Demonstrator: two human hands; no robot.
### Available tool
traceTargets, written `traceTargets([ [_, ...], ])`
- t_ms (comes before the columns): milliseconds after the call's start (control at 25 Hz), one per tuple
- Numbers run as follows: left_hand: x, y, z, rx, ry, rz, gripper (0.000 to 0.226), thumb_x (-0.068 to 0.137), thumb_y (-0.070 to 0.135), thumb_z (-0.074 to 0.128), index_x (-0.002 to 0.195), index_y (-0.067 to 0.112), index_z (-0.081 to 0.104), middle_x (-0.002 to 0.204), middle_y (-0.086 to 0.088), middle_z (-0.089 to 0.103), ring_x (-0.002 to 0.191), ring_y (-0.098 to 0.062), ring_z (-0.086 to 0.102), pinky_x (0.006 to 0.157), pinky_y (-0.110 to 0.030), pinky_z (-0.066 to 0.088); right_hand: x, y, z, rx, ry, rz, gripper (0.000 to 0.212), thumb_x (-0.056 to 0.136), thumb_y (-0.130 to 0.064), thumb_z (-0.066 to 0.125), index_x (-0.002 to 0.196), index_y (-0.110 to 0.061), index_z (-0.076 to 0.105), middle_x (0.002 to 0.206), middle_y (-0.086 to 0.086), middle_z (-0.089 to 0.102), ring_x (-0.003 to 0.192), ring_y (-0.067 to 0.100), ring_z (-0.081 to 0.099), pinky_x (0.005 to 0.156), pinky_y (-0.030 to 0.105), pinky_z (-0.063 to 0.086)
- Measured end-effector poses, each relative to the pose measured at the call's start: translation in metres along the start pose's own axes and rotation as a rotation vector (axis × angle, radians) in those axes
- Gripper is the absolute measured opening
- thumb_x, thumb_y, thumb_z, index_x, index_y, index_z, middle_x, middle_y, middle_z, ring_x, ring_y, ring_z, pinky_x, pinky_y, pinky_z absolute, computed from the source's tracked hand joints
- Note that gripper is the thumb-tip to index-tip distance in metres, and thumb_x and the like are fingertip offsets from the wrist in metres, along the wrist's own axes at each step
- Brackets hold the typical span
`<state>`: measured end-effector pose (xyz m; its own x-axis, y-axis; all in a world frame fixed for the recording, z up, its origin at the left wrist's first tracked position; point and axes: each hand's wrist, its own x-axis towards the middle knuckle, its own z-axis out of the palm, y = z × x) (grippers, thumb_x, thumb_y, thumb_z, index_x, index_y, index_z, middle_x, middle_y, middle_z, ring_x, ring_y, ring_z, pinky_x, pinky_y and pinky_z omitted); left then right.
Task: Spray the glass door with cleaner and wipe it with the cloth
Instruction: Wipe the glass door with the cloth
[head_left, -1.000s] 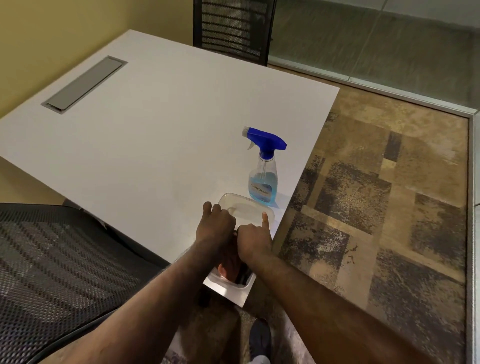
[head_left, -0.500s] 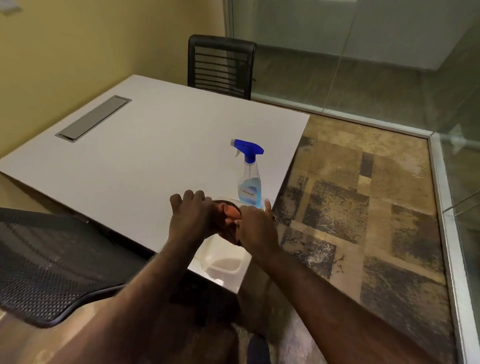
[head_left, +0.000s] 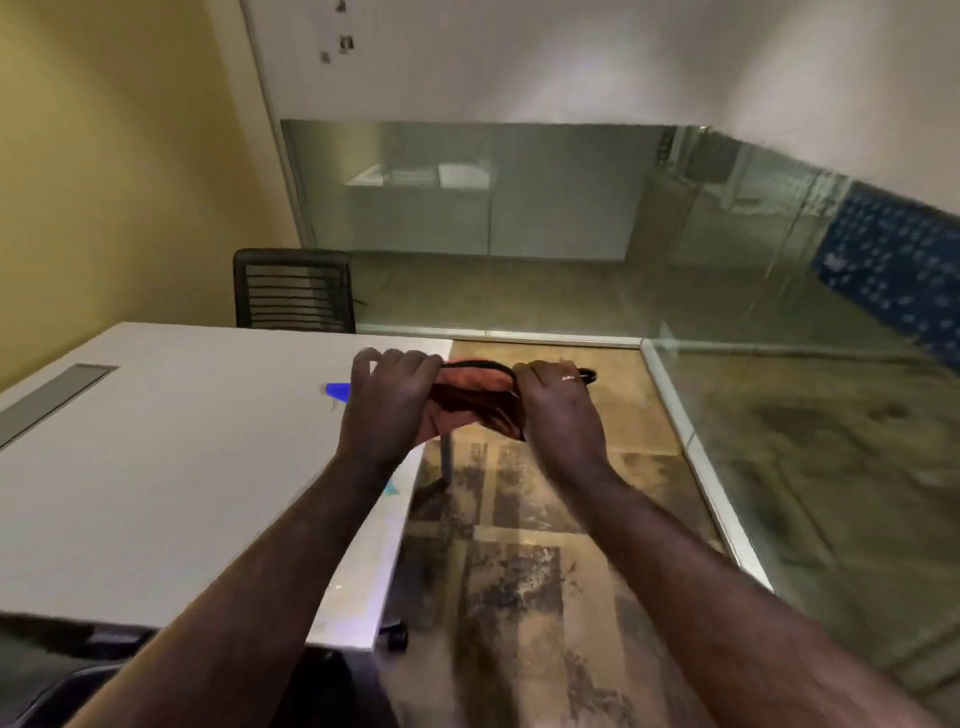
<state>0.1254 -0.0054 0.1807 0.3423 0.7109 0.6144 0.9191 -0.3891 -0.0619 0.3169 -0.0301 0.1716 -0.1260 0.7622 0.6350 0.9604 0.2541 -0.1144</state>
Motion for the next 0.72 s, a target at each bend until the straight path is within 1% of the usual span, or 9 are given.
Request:
traceTargets([
  [40, 0.016, 0.020, -0.006, -0.049, 0.039, 0.051, 0.072, 0.077, 0.079, 0.041, 0.103, 0.017, 0.067, 0.101, -0.004, 0.072, 0.098, -0.027, 0.066, 0.099, -0.044, 0.030, -0.002, 0.017, -0.024, -0.049, 0.033, 0.019, 0.035, 0.073, -0.021, 0.077, 0.102, -0.007, 0.065, 0.094, 0.013, 0.068, 0.089, 0.030, 0.061, 0.099, 0.043, 0.044],
  [80, 0.031, 0.041, -0.011, -0.092, 0.090, 0.100, 0.067, 0.078, 0.074, 0.045, 0.103, 0.016, 0.068, 0.099, -0.005, 0.071, 0.097, -0.027, 0.065, 0.105, -0.046, 0.029, -0.004, 0.035, -0.047, -0.106, 0.057, 0.037, 0.035, 0.074, -0.020, 0.075, 0.104, -0.006, 0.064, 0.098, 0.014, 0.067, 0.094, 0.032, 0.061, 0.102, 0.043, 0.042],
  [160, 0.060, 0.086, -0.024, -0.175, 0.189, 0.190, 0.048, 0.083, 0.052, 0.049, 0.103, 0.013, 0.069, 0.094, -0.007, 0.070, 0.093, -0.029, 0.067, 0.113, -0.051, 0.024, -0.009, 0.071, -0.092, -0.203, 0.096, 0.079, 0.036, 0.079, -0.019, 0.068, 0.110, -0.001, 0.062, 0.111, 0.020, 0.065, 0.111, 0.036, 0.058, 0.111, 0.047, 0.034],
  [240, 0.090, 0.130, -0.032, -0.253, 0.266, 0.269, 0.028, 0.084, 0.026, 0.058, 0.105, 0.011, 0.068, 0.093, -0.008, 0.069, 0.090, -0.031, 0.067, 0.116, -0.058, 0.021, -0.016, 0.104, -0.134, -0.283, 0.116, 0.150, 0.043, 0.080, -0.023, 0.067, 0.115, 0.002, 0.059, 0.120, 0.024, 0.062, 0.122, 0.037, 0.053, 0.114, 0.047, 0.026],
  [320, 0.119, 0.170, -0.037, -0.302, 0.299, 0.349, 0.027, 0.080, 0.015, 0.068, 0.107, 0.013, 0.068, 0.093, -0.007, 0.068, 0.089, -0.030, 0.067, 0.118, -0.061, 0.019, -0.024, 0.131, -0.172, -0.385, 0.148, 0.224, 0.041, 0.083, -0.019, 0.068, 0.117, 0.002, 0.059, 0.124, 0.023, 0.061, 0.126, 0.035, 0.050, 0.115, 0.045, 0.023],
  [440, 0.157, 0.236, -0.045, -0.395, 0.369, 0.479, 0.032, 0.075, 0.008, 0.073, 0.106, 0.012, 0.068, 0.091, -0.007, 0.068, 0.086, -0.030, 0.067, 0.118, -0.063, 0.019, -0.041, 0.168, -0.221, -0.503, 0.179, 0.347, 0.042, 0.088, -0.025, 0.058, 0.123, 0.000, 0.056, 0.130, 0.021, 0.058, 0.131, 0.033, 0.045, 0.116, 0.041, 0.018],
  [520, 0.175, 0.280, -0.048, -0.453, 0.409, 0.549, 0.030, 0.074, 0.006, 0.073, 0.103, 0.013, 0.068, 0.088, -0.006, 0.067, 0.082, -0.030, 0.067, 0.117, -0.063, 0.019, -0.055, 0.189, -0.251, -0.584, 0.185, 0.422, 0.043, 0.090, -0.023, 0.059, 0.128, -0.002, 0.053, 0.135, 0.019, 0.055, 0.135, 0.031, 0.041, 0.117, 0.038, 0.014],
  [640, 0.195, 0.345, -0.050, -0.600, 0.456, 0.646, 0.028, 0.076, 0.012, 0.073, 0.103, 0.014, 0.069, 0.087, -0.004, 0.067, 0.081, -0.029, 0.066, 0.117, -0.062, 0.017, -0.077, 0.214, -0.290, -0.702, 0.203, 0.527, 0.042, 0.091, -0.016, 0.058, 0.130, -0.004, 0.051, 0.136, 0.018, 0.054, 0.135, 0.030, 0.040, 0.117, 0.036, 0.012],
  [720, 0.202, 0.388, -0.052, -0.685, 0.477, 0.706, 0.028, 0.077, 0.016, 0.074, 0.104, 0.016, 0.068, 0.089, -0.002, 0.068, 0.082, -0.028, 0.066, 0.117, -0.061, 0.020, -0.094, 0.227, -0.315, -0.794, 0.201, 0.607, 0.040, 0.090, -0.015, 0.058, 0.128, -0.004, 0.053, 0.134, 0.018, 0.056, 0.134, 0.030, 0.042, 0.117, 0.036, 0.013],
])
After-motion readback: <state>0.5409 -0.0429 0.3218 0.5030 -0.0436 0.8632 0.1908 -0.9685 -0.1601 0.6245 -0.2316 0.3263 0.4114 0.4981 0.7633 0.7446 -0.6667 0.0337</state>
